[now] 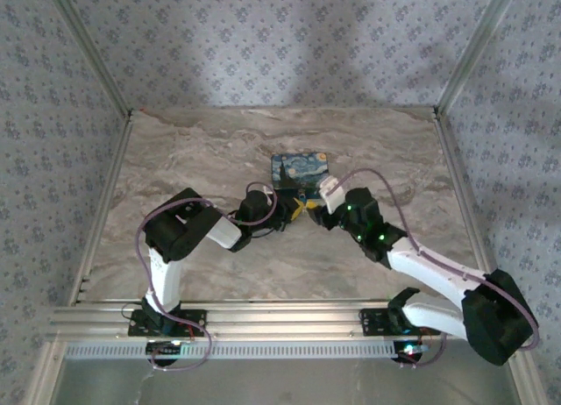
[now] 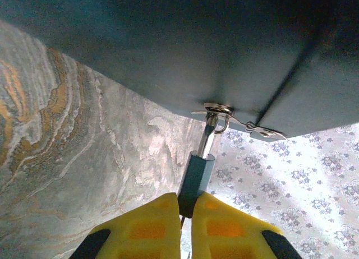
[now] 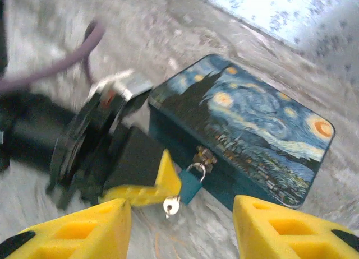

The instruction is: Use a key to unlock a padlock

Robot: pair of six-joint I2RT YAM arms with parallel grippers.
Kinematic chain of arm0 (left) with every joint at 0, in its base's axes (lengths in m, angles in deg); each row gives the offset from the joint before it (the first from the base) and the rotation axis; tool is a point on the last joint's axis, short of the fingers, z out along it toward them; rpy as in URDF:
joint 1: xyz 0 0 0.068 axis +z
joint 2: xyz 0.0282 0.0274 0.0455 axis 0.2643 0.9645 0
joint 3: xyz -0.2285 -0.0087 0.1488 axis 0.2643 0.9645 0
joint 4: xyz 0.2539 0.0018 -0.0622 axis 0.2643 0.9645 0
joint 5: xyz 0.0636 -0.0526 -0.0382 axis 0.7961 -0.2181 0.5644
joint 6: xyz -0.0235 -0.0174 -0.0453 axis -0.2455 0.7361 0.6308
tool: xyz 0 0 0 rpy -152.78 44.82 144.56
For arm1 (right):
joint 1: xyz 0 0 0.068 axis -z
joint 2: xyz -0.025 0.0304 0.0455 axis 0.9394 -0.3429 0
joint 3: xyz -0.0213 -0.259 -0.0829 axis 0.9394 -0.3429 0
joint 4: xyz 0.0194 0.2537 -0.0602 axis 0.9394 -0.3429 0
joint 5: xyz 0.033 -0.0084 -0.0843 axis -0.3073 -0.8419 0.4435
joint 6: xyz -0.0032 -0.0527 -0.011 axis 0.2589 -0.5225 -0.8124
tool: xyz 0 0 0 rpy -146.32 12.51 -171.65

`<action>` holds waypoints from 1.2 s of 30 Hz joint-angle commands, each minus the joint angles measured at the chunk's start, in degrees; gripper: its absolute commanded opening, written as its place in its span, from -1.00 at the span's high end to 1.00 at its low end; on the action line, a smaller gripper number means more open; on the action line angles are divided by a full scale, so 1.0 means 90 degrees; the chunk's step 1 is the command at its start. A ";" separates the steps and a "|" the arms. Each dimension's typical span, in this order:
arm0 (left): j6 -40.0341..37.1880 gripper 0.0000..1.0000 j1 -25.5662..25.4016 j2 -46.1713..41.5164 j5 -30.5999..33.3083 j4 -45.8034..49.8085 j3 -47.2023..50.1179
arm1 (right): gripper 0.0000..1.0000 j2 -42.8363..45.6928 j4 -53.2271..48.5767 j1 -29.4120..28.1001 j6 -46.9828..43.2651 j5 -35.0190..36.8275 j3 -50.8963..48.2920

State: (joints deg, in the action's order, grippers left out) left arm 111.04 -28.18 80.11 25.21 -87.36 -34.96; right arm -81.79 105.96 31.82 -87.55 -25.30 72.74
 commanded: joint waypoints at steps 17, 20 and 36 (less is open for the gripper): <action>-0.0109 0.81 0.0015 -0.0246 0.0101 0.0318 -0.0066 | -0.03 -0.2115 0.2005 -0.0750 -0.3261 0.1502 -0.0309; -0.0104 0.81 0.0019 -0.0245 0.0100 0.0313 -0.0056 | 0.04 -0.2271 0.2088 -0.0726 -0.3275 0.1461 -0.0253; -0.0047 0.81 0.0020 -0.0246 0.0071 0.0323 -0.0073 | 0.30 -0.2898 0.2658 -0.0559 -0.3265 0.1403 -0.0050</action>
State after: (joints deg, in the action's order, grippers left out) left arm 111.06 -28.18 79.39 25.21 -86.07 -34.96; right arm -107.30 128.02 26.37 -116.84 -12.75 70.73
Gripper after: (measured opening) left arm 0.098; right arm 0.355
